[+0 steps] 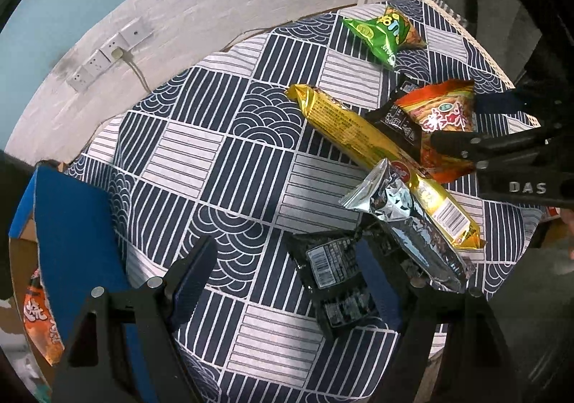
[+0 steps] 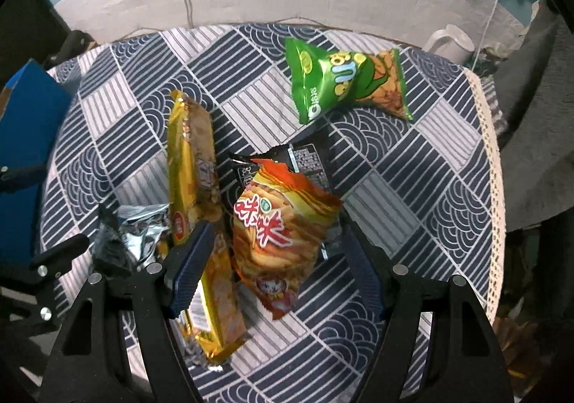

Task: Organize snacks
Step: 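Grasp the silver foil bag with the left tool while the right tool grasps the orange-red chip bag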

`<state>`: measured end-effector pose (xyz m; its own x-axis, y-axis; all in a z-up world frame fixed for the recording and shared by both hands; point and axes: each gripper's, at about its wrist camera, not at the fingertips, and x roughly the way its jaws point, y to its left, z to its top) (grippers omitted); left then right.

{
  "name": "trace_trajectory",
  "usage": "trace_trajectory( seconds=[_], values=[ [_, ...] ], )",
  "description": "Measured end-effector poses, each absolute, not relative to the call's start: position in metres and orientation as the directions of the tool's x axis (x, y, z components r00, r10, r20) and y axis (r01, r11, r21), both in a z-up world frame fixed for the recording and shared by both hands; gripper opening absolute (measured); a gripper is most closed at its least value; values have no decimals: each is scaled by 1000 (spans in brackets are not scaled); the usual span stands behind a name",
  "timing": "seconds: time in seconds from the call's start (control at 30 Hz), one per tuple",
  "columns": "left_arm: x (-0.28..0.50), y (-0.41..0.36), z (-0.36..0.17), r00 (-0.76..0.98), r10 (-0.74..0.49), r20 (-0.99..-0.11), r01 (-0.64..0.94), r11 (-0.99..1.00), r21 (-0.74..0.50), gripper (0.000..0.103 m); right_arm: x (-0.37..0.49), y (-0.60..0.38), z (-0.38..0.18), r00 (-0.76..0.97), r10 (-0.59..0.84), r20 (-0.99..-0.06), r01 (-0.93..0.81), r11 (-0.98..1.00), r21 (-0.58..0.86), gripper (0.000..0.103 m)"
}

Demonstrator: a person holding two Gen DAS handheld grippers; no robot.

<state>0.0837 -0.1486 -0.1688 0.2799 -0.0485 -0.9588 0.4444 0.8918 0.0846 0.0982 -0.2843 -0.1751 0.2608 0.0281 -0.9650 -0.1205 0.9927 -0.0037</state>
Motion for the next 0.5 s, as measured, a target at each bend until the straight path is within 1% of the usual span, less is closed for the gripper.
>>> trace_trajectory(
  seconds=[0.23, 0.3, 0.33, 0.4, 0.43, 0.47, 0.5],
  values=[
    [83, -159, -174, 264, -45, -964, 462, 883, 85, 81, 106, -285, -195, 235, -1, -972, -115, 993, -29, 73],
    [80, -163, -175, 261, -45, -964, 470, 878, 86, 81, 106, -288, -200, 224, 20, -974, -110, 994, -5, 62],
    [78, -166, -175, 259, -47, -965, 477, 875, 85, 81, 106, -290, -201, 219, 30, -975, -106, 994, 6, 50],
    [74, -171, -175, 255, -50, -966, 490, 868, 84, 81, 104, -292, -200, 223, 36, -974, -104, 995, 13, 48],
    [73, -173, -174, 255, -52, -965, 495, 865, 85, 81, 103, -293, -199, 224, 43, -974, -108, 994, 19, 44],
    [71, -175, -174, 257, -52, -965, 499, 862, 86, 81, 101, -294, -197, 228, 43, -973, -111, 994, 18, 43],
    [69, -178, -173, 257, -52, -965, 503, 860, 87, 81, 99, -294, -195, 233, 39, -972, -114, 993, 12, 43]
  ],
)
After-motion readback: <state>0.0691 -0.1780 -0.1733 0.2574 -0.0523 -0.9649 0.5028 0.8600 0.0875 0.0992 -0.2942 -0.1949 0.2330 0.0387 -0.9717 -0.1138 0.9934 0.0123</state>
